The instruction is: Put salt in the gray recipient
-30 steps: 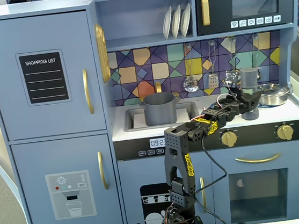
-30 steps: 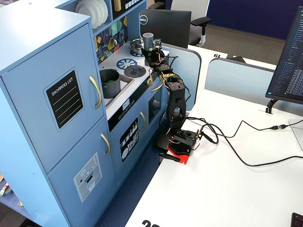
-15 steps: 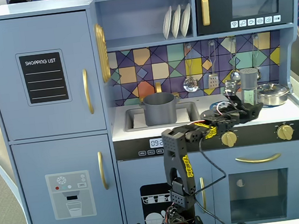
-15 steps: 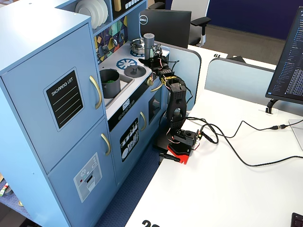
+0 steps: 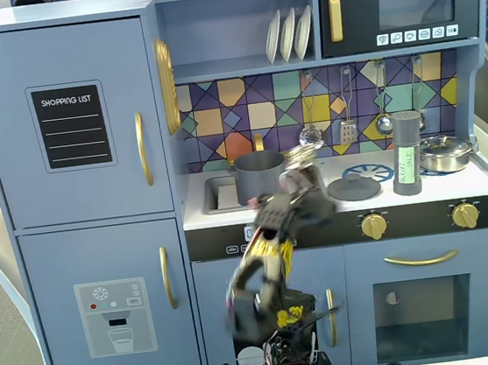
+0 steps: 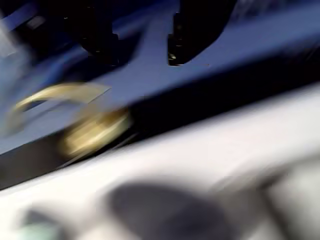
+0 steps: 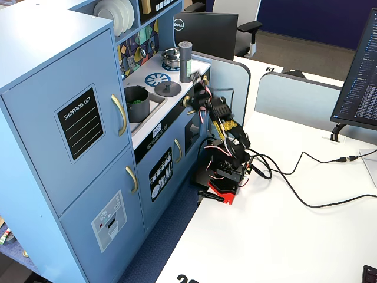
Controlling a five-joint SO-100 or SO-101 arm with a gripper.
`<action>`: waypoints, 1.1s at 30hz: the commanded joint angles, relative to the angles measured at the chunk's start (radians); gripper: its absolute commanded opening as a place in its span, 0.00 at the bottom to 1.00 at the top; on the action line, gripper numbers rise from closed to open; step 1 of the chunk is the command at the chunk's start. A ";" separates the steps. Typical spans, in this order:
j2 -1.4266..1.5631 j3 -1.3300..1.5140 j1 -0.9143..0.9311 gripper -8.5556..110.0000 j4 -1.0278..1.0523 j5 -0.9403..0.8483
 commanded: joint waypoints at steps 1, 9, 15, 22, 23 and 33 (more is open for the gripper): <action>0.118 0.114 -0.310 0.07 0.273 -0.071; 0.267 0.635 -0.477 0.07 -0.009 0.103; 0.276 0.785 -0.526 0.07 0.012 0.114; 0.278 0.787 -0.551 0.08 0.127 0.138; 0.278 0.787 -0.546 0.07 0.124 0.161; 0.278 0.787 -0.537 0.09 0.137 0.072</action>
